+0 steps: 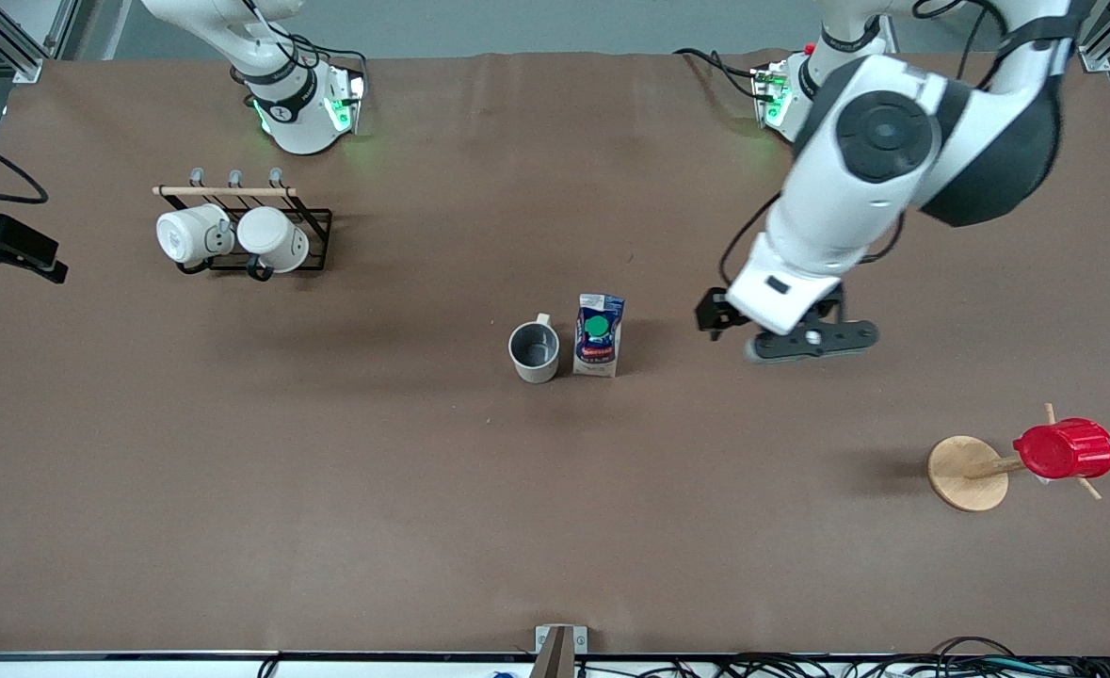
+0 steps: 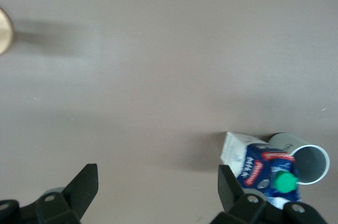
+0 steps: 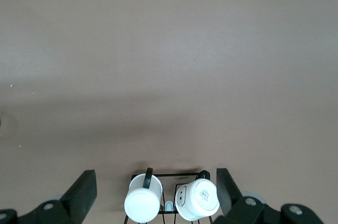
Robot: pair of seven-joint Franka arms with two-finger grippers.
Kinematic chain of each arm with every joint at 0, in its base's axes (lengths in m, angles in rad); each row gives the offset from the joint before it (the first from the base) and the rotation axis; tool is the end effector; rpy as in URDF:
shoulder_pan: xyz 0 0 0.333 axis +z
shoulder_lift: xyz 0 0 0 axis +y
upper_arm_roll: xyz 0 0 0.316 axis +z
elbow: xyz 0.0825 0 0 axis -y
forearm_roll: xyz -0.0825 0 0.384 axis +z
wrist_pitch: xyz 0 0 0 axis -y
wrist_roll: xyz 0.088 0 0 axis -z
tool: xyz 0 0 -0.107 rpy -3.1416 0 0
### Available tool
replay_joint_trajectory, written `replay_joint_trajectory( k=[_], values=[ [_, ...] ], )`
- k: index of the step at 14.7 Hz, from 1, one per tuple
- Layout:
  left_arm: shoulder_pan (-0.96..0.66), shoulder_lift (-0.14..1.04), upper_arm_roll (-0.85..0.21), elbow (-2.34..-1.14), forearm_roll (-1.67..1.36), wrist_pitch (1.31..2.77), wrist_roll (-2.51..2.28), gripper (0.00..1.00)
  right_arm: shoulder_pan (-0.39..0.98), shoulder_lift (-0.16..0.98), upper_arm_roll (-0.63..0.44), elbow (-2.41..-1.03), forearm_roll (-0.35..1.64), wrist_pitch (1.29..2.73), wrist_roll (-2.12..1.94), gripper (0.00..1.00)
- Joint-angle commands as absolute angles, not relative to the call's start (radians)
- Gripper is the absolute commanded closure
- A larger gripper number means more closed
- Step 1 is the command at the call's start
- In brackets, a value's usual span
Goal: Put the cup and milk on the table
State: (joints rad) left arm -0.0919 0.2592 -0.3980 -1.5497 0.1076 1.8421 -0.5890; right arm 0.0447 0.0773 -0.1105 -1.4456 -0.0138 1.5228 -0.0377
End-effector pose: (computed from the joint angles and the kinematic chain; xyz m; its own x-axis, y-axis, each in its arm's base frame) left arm 0.5819 -0.2714 0.5141 0.9950 0.0880 0.0478 0.0869 -0.9959 0.0252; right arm 0.5730 -0.0365 0.6357 0.9996 -0.0284 -0.0005 -0.0284 -0.9993 0.0223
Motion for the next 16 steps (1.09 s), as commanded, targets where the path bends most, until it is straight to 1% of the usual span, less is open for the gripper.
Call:
replay_joint_trajectory(
  k=[1, 6, 8, 14, 16],
  values=[
    [-0.006, 0.178, -0.403, -1.612, 0.023, 1.847, -0.476, 0.0, 0.032, 0.083, -0.09, -1.428, -0.002, 1.511, -0.051, 0.0],
    [0.021, 0.152, -0.394, -1.611, 0.014, 1.801, -0.397, 0.0, 0.034, 0.083, -0.092, -1.428, -0.005, 1.511, -0.051, 0.0],
    [0.041, 0.146, -0.39, -1.602, 0.02, 1.74, -0.37, 0.0, 0.034, 0.083, -0.092, -1.428, -0.008, 1.511, -0.051, 0.0],
    [0.077, 0.083, -0.357, -1.611, 0.012, 1.732, -0.293, 0.0, 0.034, 0.083, -0.092, -1.428, -0.008, 1.511, -0.051, 0.0],
    [0.066, 0.066, -0.322, -1.614, 0.012, 1.73, -0.275, 0.0, 0.034, 0.083, -0.092, -1.428, -0.008, 1.511, -0.052, 0.0]
  ],
)
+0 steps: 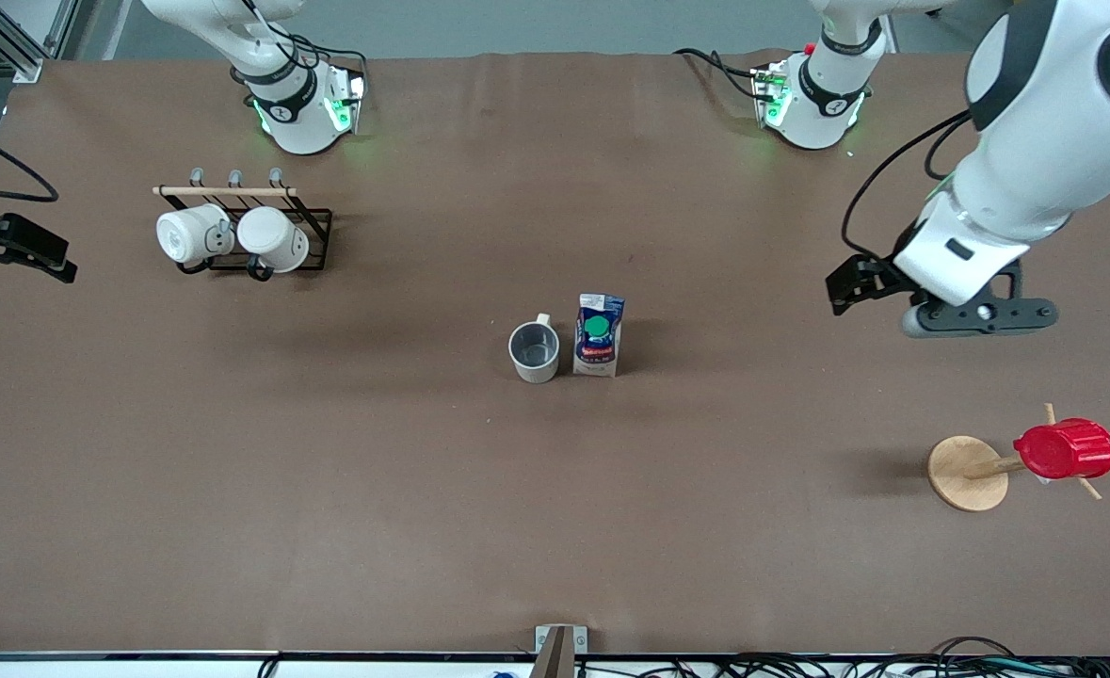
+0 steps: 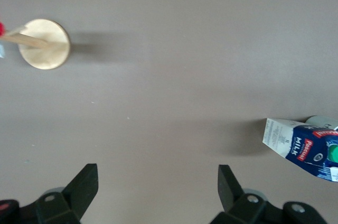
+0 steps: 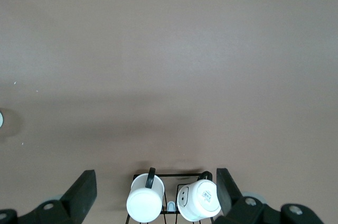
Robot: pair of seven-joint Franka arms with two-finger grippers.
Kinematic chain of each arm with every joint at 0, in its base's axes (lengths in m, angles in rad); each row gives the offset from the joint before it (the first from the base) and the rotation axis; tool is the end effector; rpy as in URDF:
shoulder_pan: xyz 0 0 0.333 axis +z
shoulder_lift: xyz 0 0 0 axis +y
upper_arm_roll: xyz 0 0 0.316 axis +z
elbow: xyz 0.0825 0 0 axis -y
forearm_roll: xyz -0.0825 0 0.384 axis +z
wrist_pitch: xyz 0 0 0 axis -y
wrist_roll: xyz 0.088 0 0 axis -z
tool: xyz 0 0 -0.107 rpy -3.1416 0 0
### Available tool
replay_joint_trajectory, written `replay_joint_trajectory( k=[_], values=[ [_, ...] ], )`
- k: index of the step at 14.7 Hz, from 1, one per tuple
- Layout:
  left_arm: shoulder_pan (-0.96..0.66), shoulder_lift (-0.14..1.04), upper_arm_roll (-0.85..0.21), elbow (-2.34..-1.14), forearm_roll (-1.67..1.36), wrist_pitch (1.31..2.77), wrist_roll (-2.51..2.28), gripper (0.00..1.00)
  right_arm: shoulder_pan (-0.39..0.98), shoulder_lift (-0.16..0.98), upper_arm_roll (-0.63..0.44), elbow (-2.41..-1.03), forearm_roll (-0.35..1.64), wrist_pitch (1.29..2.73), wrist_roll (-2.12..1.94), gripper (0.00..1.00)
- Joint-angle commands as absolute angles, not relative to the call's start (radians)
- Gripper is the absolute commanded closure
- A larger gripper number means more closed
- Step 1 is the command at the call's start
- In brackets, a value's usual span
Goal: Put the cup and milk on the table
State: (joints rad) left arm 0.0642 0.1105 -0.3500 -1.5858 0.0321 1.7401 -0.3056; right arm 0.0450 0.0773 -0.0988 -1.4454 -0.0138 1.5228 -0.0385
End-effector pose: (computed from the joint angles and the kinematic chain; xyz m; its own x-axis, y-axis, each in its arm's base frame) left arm 0.5786 -0.1563 0.5725 0.9988 0.0186 0.0464 0.0176 -0.9996 0.0209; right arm 0.5734 -0.0299 0.6358 0.9999 -0.0157 -0.0003 -0.0157 -0.9996 0.0214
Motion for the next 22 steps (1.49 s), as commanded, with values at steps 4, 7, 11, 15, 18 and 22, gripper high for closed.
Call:
replay_joint_trajectory(
  k=[4, 7, 11, 15, 18, 22],
  values=[
    [-0.02, 0.034, -0.134, -1.621, -0.048, 1.715, -0.094, 0.0, 0.032, 0.083, -0.092, -1.43, -0.006, 1.511, -0.054, 0.0],
    [-0.046, -0.008, -0.063, -1.652, -0.052, 1.713, -0.072, 0.0, 0.029, 0.083, -0.092, -1.43, -0.006, 1.509, -0.061, 0.0],
    [-0.084, -0.005, -0.04, -1.649, -0.052, 1.71, -0.077, 0.0, 0.026, 0.083, -0.094, -1.43, -0.008, 1.509, -0.089, 0.0],
    [-0.1, -0.005, -0.04, -1.652, -0.074, 1.715, -0.095, 0.0, 0.028, 0.083, -0.094, -1.43, -0.008, 1.511, -0.089, 0.0],
    [-0.112, -0.008, -0.023, -1.657, -0.075, 1.715, -0.097, 0.0, 0.029, 0.083, -0.095, -1.43, -0.009, 1.511, -0.087, 0.0],
    [-0.149, -0.021, 0.02, -1.677, -0.075, 1.726, -0.106, 0.0, 0.028, 0.083, -0.094, -1.43, -0.009, 1.511, -0.089, 0.0]
  ],
)
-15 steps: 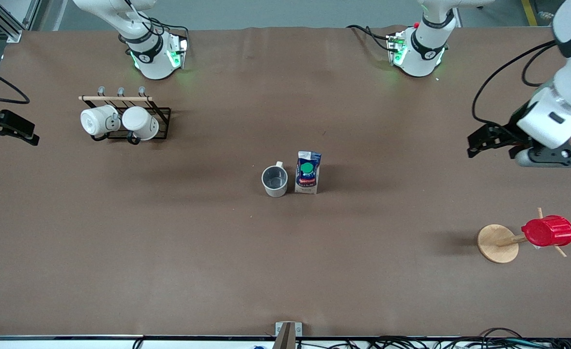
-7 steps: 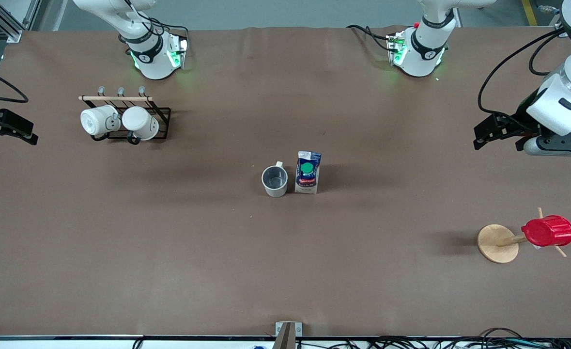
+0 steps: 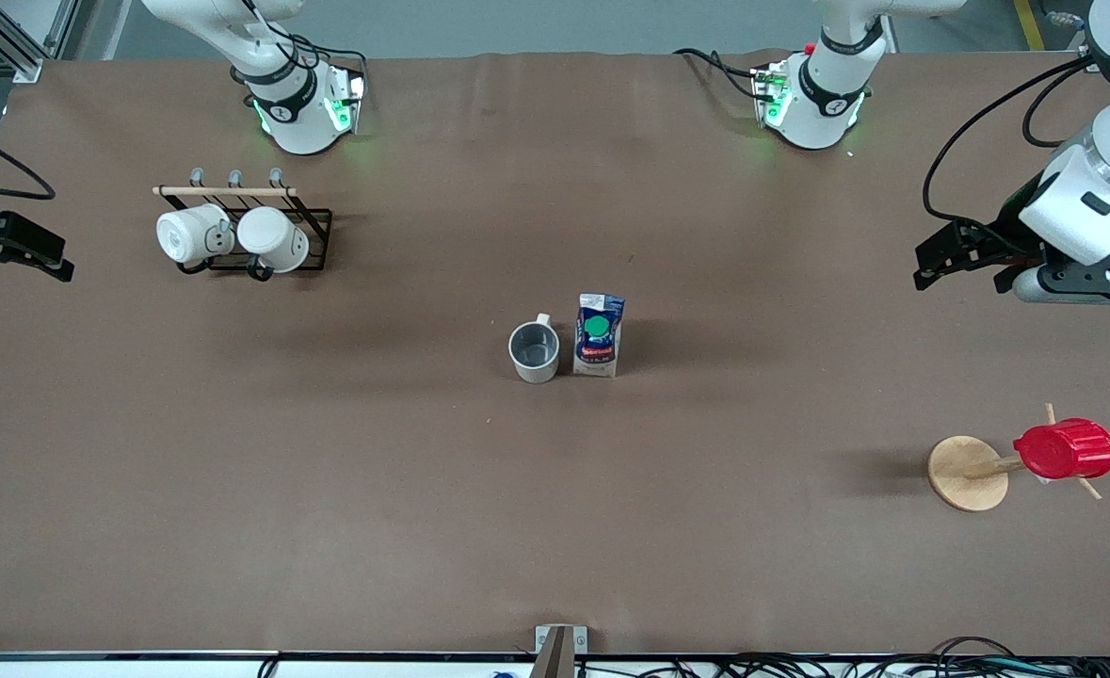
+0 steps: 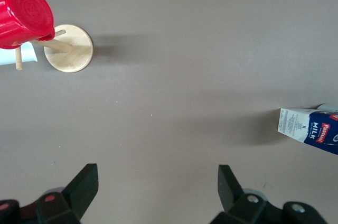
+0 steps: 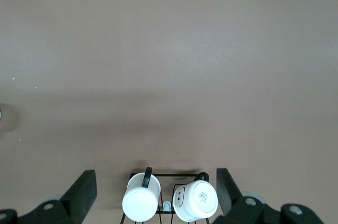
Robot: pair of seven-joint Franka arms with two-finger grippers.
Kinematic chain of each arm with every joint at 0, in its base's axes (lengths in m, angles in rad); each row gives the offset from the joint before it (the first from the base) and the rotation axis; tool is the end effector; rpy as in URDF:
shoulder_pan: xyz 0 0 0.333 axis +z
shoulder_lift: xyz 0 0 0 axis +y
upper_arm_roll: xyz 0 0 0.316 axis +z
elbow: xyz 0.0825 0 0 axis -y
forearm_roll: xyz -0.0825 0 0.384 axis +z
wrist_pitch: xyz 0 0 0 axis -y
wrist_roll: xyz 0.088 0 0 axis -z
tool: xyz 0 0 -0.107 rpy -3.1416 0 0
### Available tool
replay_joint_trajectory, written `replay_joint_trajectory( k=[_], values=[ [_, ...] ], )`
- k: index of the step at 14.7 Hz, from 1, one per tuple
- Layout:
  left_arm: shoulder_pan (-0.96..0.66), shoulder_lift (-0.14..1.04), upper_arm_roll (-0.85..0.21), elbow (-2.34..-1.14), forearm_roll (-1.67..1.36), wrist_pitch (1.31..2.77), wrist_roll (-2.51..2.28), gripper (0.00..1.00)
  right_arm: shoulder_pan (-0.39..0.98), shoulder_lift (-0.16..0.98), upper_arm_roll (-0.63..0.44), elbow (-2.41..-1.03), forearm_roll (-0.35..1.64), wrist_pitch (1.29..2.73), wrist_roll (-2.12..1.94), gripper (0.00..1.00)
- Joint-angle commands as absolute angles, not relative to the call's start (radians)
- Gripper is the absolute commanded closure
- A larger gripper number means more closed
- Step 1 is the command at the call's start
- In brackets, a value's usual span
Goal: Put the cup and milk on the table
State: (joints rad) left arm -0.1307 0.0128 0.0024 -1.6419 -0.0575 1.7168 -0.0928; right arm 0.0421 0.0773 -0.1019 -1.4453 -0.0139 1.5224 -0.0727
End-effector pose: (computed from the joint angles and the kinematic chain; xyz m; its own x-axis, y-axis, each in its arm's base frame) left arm 0.5652 -0.0783 0.5968 0.9980 -0.0271 0.0563 -0.0306 -0.9976 0.0627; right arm 0.5731 -0.0333 0.6358 0.9999 0.0125 -0.0014 0.0125 -0.9997 0.0217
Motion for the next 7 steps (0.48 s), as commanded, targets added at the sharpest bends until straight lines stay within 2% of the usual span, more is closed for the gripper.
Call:
replay_joint_trajectory(
  k=[1, 7],
  values=[
    [-0.149, -0.029, 0.02, -1.684, -0.075, 1.729, -0.106, 0.0, 0.028, 0.083, -0.094, -1.43, -0.009, 1.511, -0.087, 0.0],
    [-0.14, -0.029, 0.017, -1.69, -0.072, 1.739, -0.106, 0.0, 0.028, 0.083, -0.095, -1.43, -0.009, 1.509, -0.089, 0.0]
  ],
)
